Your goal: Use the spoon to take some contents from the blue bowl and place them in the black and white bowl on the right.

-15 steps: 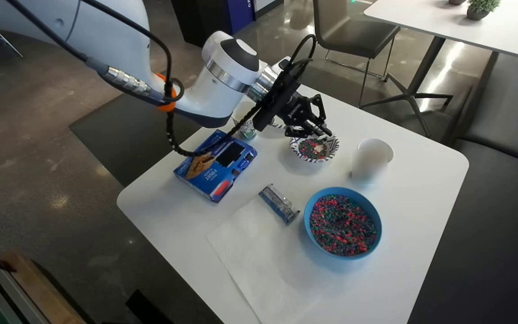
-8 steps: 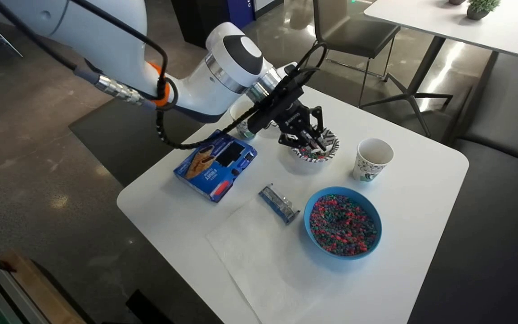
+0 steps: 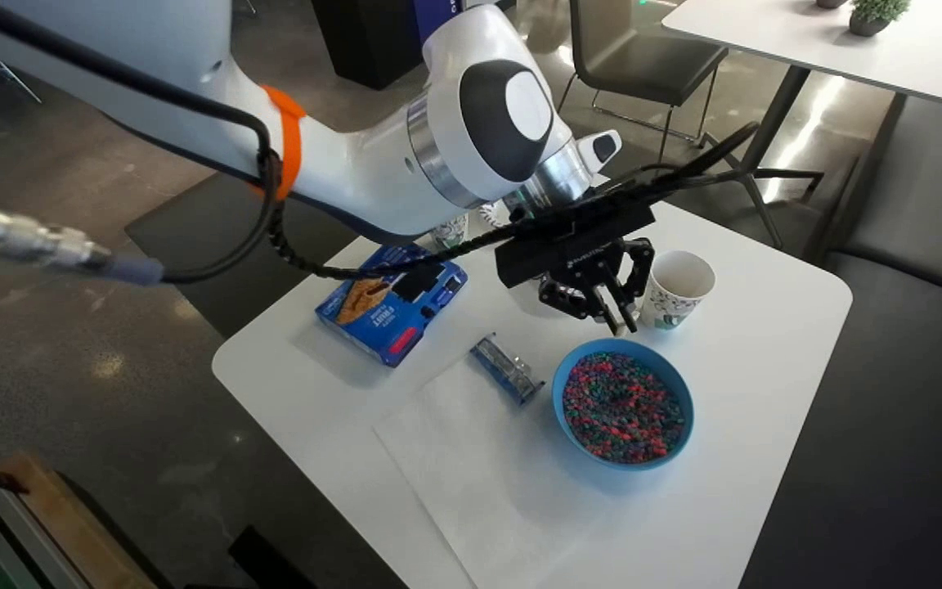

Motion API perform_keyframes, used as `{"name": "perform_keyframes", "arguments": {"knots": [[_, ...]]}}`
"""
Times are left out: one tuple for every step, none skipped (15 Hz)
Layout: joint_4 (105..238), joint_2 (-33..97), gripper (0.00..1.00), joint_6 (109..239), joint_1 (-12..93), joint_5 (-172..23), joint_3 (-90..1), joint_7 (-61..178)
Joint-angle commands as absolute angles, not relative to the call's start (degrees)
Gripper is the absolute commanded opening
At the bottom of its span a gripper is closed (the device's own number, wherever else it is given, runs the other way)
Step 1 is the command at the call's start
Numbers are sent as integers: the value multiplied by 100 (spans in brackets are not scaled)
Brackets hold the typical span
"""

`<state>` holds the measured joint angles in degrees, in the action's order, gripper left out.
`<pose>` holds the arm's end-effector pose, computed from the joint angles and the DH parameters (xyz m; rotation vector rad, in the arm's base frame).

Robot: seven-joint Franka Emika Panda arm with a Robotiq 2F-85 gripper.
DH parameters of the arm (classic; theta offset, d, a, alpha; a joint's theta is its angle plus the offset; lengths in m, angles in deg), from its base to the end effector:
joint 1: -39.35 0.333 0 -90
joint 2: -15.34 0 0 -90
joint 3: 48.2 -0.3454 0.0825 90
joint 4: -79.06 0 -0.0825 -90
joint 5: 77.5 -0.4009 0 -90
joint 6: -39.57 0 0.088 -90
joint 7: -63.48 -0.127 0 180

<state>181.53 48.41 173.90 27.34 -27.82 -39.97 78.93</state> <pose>0.6433 -0.2526 0.2328 2.3835 0.7075 -0.3077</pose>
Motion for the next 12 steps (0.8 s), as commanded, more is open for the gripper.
{"name": "perform_keyframes", "arguments": {"knots": [[18134, 4827, 14, 17390, 2750, -2818, -3939, 7922], [18121, 4840, 14, 17389, 2769, -2817, -3945, 7918], [18117, 4864, 14, 17394, 2815, -2809, -3953, 7894], [18114, 4882, 14, 17391, 2860, -2806, -3962, 7870], [18114, 4893, 4, 17388, 2893, -2804, -3967, 7853], [18120, 4888, 4, 17307, 2911, -2745, -3922, 7888], [18132, 4887, 4, 17275, 2905, -2698, -3884, 7929], [18143, 4886, 4, 17270, 2836, -2731, -3882, 8067], [18150, 4889, 4, 17298, 2774, -2770, -3872, 8156], [18161, 4893, 4, 17316, 2716, -2798, -3867, 8267], [18163, 4909, 4, 17332, 2629, -2875, -3877, 8388], [18170, 4920, 4, 17344, 2531, -2973, -3908, 8554]]}}
